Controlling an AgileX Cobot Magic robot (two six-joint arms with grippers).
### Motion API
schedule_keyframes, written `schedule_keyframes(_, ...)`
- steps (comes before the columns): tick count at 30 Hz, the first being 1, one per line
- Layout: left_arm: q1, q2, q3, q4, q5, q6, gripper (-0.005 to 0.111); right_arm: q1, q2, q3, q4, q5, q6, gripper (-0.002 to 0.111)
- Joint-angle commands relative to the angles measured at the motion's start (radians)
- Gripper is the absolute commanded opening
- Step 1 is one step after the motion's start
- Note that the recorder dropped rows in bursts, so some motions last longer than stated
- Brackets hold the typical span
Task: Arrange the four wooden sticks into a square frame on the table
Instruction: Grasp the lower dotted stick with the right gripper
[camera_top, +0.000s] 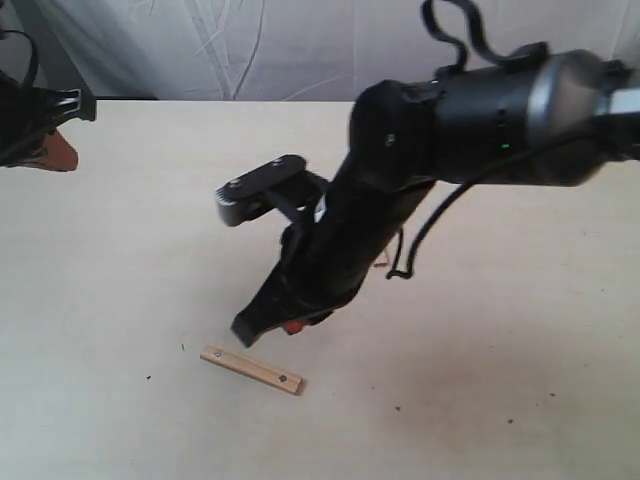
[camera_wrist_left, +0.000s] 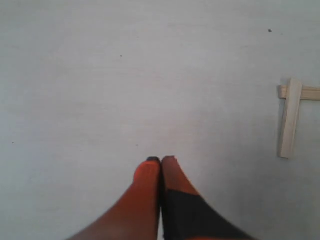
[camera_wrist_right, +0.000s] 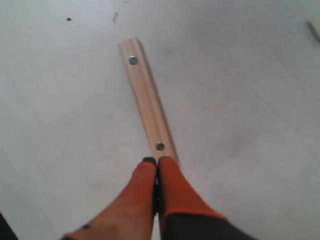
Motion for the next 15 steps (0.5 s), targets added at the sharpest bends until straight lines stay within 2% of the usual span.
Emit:
schedule_keyframes(1,0.030,-0.019,0.011,-0.004,0.003,0.014,0.000,0.067,0.107,-0.122,-0.022,0.048,-0.018,0.020)
schedule_keyframes(4,0.026,-0.019,0.011,-0.003,0.003,0.014,0.000,0.100,0.161,-0.173,-0.074,0.063,-0.018,0.037)
schedule_keyframes(6,0.026,-0.019,0.011,-0.018,0.000,0.014,0.000,0.118,0.186,-0.192,-0.102,0.064,-0.018,0.041)
schedule_keyframes(11,0.026,-0.019,0.011,-0.033,-0.024,0.014,0.000,0.154,0.240,-0.209,-0.224,0.062,-0.018,0.041)
schedule_keyframes(15,0.026,-0.019,0.011,-0.054,-0.025,0.017,0.000,0.154,0.275,-0.209,-0.229,0.042,-0.018,0.041)
